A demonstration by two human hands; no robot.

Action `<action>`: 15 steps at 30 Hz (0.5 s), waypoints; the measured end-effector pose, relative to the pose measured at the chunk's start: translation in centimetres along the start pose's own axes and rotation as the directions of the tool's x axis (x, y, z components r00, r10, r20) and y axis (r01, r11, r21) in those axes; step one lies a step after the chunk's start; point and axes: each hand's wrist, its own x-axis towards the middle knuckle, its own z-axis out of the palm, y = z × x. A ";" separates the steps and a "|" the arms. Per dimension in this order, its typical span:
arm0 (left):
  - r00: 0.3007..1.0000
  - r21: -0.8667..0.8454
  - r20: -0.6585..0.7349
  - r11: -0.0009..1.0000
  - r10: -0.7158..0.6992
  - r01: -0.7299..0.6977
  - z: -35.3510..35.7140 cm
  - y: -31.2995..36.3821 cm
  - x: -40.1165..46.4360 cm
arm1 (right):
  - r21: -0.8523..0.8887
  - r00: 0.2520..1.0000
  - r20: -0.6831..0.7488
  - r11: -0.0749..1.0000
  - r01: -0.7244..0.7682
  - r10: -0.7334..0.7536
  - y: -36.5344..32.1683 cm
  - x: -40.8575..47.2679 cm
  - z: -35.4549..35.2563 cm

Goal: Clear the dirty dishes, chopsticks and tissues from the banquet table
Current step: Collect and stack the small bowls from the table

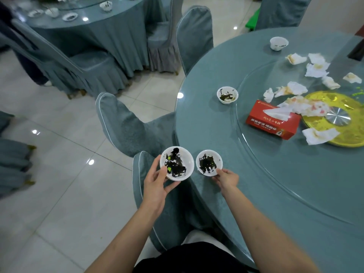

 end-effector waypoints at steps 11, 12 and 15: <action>0.999 -0.119 -0.015 0.992 0.040 -0.041 -1.4 1.5 -0.9 | 0.113 0.980 0.090 0.979 0.167 -0.177 -3.6 -5.6 1.7; 0.999 -0.119 0.000 0.992 0.045 -0.045 -1.6 2.0 -0.9 | 0.135 0.975 0.093 0.973 0.188 -0.202 -4.2 -6.8 2.2; 0.997 -0.106 0.038 0.993 0.062 -0.057 -3.0 3.6 -1.1 | 0.174 0.956 0.102 0.951 0.255 -0.275 -5.1 -11.0 3.8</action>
